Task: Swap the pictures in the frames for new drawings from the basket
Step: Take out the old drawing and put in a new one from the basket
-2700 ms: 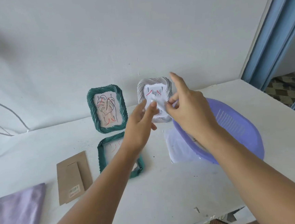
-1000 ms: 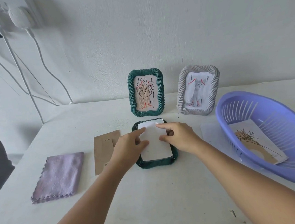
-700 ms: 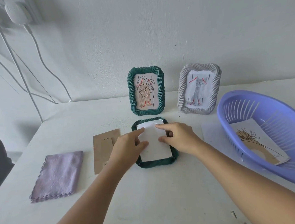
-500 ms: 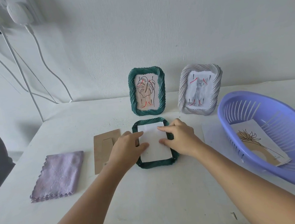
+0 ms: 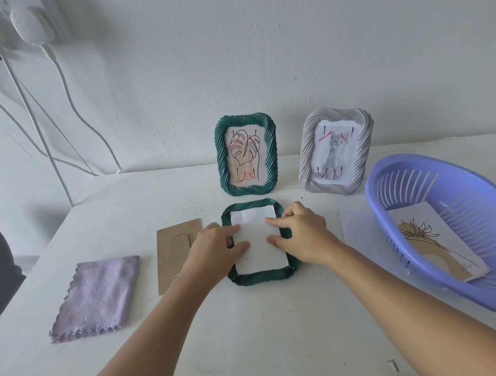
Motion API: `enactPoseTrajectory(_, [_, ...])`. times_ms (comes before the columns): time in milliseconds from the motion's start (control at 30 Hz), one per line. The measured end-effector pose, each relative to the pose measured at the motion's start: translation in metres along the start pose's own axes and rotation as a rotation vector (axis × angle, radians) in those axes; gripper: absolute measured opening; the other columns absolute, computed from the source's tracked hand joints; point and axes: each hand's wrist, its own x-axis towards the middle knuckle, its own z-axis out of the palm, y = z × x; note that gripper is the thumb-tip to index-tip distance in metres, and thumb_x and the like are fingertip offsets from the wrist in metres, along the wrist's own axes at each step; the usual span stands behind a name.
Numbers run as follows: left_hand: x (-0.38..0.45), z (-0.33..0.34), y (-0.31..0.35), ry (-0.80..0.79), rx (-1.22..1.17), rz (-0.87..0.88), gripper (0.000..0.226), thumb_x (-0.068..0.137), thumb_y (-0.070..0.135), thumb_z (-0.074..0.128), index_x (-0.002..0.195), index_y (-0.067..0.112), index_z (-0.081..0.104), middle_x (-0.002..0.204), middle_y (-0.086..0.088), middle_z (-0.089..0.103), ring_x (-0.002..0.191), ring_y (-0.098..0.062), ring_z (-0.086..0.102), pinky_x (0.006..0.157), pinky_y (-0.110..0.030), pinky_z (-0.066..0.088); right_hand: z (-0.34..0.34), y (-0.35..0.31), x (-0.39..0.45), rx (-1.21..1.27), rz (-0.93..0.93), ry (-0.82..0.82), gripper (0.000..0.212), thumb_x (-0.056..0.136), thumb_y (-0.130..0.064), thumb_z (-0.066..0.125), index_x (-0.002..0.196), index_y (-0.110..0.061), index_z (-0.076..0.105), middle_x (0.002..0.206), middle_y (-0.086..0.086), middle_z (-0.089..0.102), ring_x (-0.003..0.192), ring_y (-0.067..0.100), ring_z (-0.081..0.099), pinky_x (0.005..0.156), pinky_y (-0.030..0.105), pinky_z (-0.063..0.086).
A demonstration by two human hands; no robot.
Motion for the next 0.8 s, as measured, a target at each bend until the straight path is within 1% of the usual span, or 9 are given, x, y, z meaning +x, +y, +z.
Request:
enactPoseTrajectory(100, [-0.002,-0.002,-0.001,0.011,-0.014,0.001,0.054,0.093,0.047,0.065,0.144,0.029,0.057,0.092,0.006,0.054,0.086,-0.013,0.055,0.077,-0.029,0.048,0.0,0.0,0.001,-0.008,-0.006,0.002,0.049,0.093,-0.055,0.062,0.139,-0.041,0.057,0.114,-0.009,0.043,0.117,0.01,0.043,0.107,0.038,0.032])
enactPoseTrajectory(167, [-0.005,-0.005,-0.005,0.063,0.002,-0.004,0.059,0.094,0.054,0.061,0.147,0.032,0.051,0.096,0.006,0.056,0.088,-0.013,0.056,0.079,-0.032,0.051,0.0,0.0,0.001,-0.007,-0.005,0.001,0.049,0.093,-0.055,0.062,0.139,-0.042,0.057,0.114,-0.009,0.044,0.118,0.01,0.044,0.106,0.036,0.031])
enactPoseTrajectory(233, [-0.007,-0.012,-0.013,0.137,0.095,-0.056,0.063,0.095,0.061,0.054,0.151,0.035,0.042,0.112,0.002,0.059,0.097,-0.018,0.059,0.083,-0.036,0.053,0.0,0.0,0.001,-0.006,-0.004,-0.002,0.048,0.093,-0.054,0.062,0.139,-0.042,0.057,0.113,-0.009,0.044,0.118,0.011,0.044,0.106,0.036,0.031])
enactPoseTrajectory(300, [-0.01,-0.02,-0.025,0.187,0.217,-0.146,0.068,0.095,0.063,0.048,0.154,0.032,0.034,0.128,-0.008,0.056,0.116,-0.03,0.056,0.091,-0.042,0.05,0.0,0.0,0.0,-0.004,-0.007,-0.001,0.048,0.093,-0.053,0.062,0.138,-0.041,0.058,0.113,-0.009,0.044,0.118,0.011,0.044,0.107,0.037,0.032])
enactPoseTrajectory(367, [-0.014,-0.026,-0.036,0.164,0.336,-0.233,0.071,0.096,0.064,0.043,0.157,0.029,0.027,0.132,-0.015,0.051,0.122,-0.037,0.05,0.093,-0.046,0.047,0.0,0.0,0.0,0.001,-0.011,0.0,0.047,0.093,-0.052,0.062,0.138,-0.041,0.058,0.113,-0.009,0.043,0.117,0.01,0.044,0.108,0.038,0.032])
enactPoseTrajectory(433, [-0.017,-0.031,-0.045,0.106,0.435,-0.286,0.071,0.097,0.066,0.037,0.157,0.031,0.024,0.132,-0.017,0.049,0.119,-0.039,0.052,0.09,-0.046,0.049,0.001,0.0,0.0,0.003,-0.012,0.002,0.047,0.093,-0.052,0.063,0.138,-0.04,0.058,0.113,-0.01,0.043,0.116,0.01,0.044,0.108,0.038,0.032])
enactPoseTrajectory(533, [-0.018,-0.034,-0.052,0.073,0.482,-0.322,0.067,0.097,0.067,0.035,0.154,0.032,0.031,0.128,-0.016,0.051,0.115,-0.039,0.056,0.088,-0.045,0.052,0.001,0.001,0.0,0.002,-0.012,-0.001,0.048,0.092,-0.052,0.063,0.138,-0.04,0.059,0.113,-0.01,0.043,0.115,0.01,0.045,0.108,0.039,0.033])
enactPoseTrajectory(733, [-0.015,-0.035,-0.054,0.079,0.349,-0.332,0.056,0.099,0.056,0.038,0.149,0.031,0.042,0.12,-0.013,0.057,0.106,-0.036,0.062,0.082,-0.04,0.052,0.0,0.0,0.0,0.0,-0.016,-0.001,0.047,0.092,-0.053,0.063,0.138,-0.041,0.059,0.112,-0.01,0.043,0.114,0.01,0.045,0.108,0.04,0.034])
enactPoseTrajectory(800, [-0.016,-0.034,-0.056,0.107,0.262,-0.339,0.055,0.096,0.055,0.041,0.148,0.035,0.045,0.113,-0.01,0.057,0.099,-0.032,0.063,0.08,-0.038,0.052,0.0,0.0,0.0,0.006,-0.017,-0.003,0.047,0.092,-0.053,0.063,0.138,-0.041,0.059,0.111,-0.01,0.043,0.113,0.01,0.045,0.108,0.039,0.034])
